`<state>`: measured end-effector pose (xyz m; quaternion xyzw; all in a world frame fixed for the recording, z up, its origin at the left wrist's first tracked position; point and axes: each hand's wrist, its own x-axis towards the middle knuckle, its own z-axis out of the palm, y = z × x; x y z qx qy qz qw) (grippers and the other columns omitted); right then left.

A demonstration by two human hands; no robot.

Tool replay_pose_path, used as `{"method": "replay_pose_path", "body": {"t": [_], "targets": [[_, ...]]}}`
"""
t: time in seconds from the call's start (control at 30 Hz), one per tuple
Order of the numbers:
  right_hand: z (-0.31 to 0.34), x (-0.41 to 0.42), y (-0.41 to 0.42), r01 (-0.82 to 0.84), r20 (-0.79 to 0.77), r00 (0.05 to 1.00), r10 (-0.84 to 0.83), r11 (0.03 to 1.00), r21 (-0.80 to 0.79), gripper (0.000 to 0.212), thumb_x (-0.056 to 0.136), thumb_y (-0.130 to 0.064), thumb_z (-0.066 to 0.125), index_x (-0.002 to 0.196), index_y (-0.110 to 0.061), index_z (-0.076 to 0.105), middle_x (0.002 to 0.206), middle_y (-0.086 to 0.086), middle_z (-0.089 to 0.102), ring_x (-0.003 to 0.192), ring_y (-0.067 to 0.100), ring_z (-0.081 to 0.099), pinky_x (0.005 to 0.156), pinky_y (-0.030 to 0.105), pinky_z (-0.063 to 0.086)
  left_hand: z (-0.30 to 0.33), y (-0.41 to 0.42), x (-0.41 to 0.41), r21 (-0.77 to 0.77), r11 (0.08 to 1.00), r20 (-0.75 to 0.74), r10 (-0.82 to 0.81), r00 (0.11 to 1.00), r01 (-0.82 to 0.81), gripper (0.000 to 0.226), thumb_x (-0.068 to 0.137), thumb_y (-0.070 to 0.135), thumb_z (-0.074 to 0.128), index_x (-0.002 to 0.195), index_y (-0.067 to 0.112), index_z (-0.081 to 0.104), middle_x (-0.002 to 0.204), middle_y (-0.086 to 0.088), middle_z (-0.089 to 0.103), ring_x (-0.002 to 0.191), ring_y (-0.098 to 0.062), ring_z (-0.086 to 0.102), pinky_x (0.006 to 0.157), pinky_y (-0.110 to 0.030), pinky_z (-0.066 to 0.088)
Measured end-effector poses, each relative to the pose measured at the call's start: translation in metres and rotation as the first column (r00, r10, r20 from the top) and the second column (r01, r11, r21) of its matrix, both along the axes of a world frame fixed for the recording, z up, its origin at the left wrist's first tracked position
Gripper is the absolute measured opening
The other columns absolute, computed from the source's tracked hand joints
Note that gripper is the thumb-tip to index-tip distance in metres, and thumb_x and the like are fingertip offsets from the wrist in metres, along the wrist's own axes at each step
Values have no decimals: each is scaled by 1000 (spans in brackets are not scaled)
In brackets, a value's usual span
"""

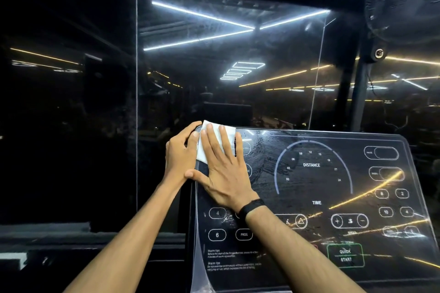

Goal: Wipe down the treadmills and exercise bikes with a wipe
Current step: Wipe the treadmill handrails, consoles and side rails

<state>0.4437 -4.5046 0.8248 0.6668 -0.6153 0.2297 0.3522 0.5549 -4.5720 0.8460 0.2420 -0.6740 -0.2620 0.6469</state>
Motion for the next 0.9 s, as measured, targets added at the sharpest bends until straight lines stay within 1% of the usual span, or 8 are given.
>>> {"method": "replay_pose_path", "body": {"t": [0.2, 0.3, 0.4, 0.47, 0.63, 0.77, 0.83, 0.9], "targets": [[2, 16, 5, -22, 95, 995, 24, 999, -27, 98, 88, -77, -11, 161, -14, 6, 168, 3, -4, 153, 21, -17, 120, 57, -11, 3, 9, 2, -15, 1000, 7, -11, 1000, 11, 30, 100, 27, 49, 103, 49, 69, 87, 27, 71, 82, 0, 68, 76, -34, 58], [8, 38, 7, -73, 223, 972, 75, 997, -21, 103, 84, -77, -14, 160, -12, 12, 168, 8, -9, 151, 17, -23, 117, 51, -24, -2, 9, 2, -56, 997, 28, -57, 998, 58, 16, 98, 33, 50, 92, 39, 64, 76, 3, 69, 67, -16, 64, 66, -45, 58], [11, 54, 3, -148, 394, 906, 154, 988, -47, 108, 78, -82, -11, 158, -8, -10, 166, 6, -18, 149, 12, -28, 115, 42, -29, -4, 8, 5, -81, 986, 47, -142, 989, 145, 15, 101, 17, 53, 98, 27, 65, 71, -12, 62, 58, -12, 53, 58, -41, 51], [9, 59, -1, -193, 453, 863, 225, 974, -117, 104, 78, -84, -10, 151, -13, -27, 165, 5, -23, 148, 11, -29, 119, 39, -24, -4, 7, 7, -79, 983, 50, -164, 985, 168, 18, 99, 18, 55, 107, 26, 68, 68, -4, 60, 58, -7, 50, 55, -33, 47], [3, 56, -8, -342, 446, 807, 386, 922, -180, 99, 87, -79, -2, 153, -9, -24, 164, 7, -25, 152, 13, -21, 124, 41, -12, -4, 6, 7, -66, 977, 31, -199, 979, 201, 19, 99, 29, 54, 111, 24, 68, 68, 10, 57, 64, -7, 52, 61, -31, 46], [3, 46, -10, -336, 336, 871, 360, 933, -129, 97, 91, -74, 0, 155, -2, -16, 165, 11, -20, 153, 14, -16, 125, 42, -8, -2, 9, 7, -96, 985, 29, -145, 989, 147, 23, 101, 21, 55, 100, 40, 68, 70, -7, 60, 64, -8, 52, 58, -32, 48], [2, 39, -11, -309, 277, 905, 322, 947, -92, 98, 92, -73, -1, 156, 0, -10, 165, 12, -19, 153, 14, -17, 125, 43, -6, -2, 9, 5, -85, 990, 30, -108, 994, 110, 31, 102, 23, 54, 89, 50, 64, 68, 6, 60, 67, -5, 54, 57, -24, 46], [2, 34, -13, -290, 249, 921, 300, 954, -77, 97, 93, -72, 0, 157, 1, -6, 165, 12, -18, 152, 13, -18, 125, 44, -5, 0, 8, 3, -51, 997, 39, -57, 998, 59, 30, 103, 28, 53, 96, 54, 64, 82, 26, 67, 79, 6, 62, 71, -11, 47]]}}
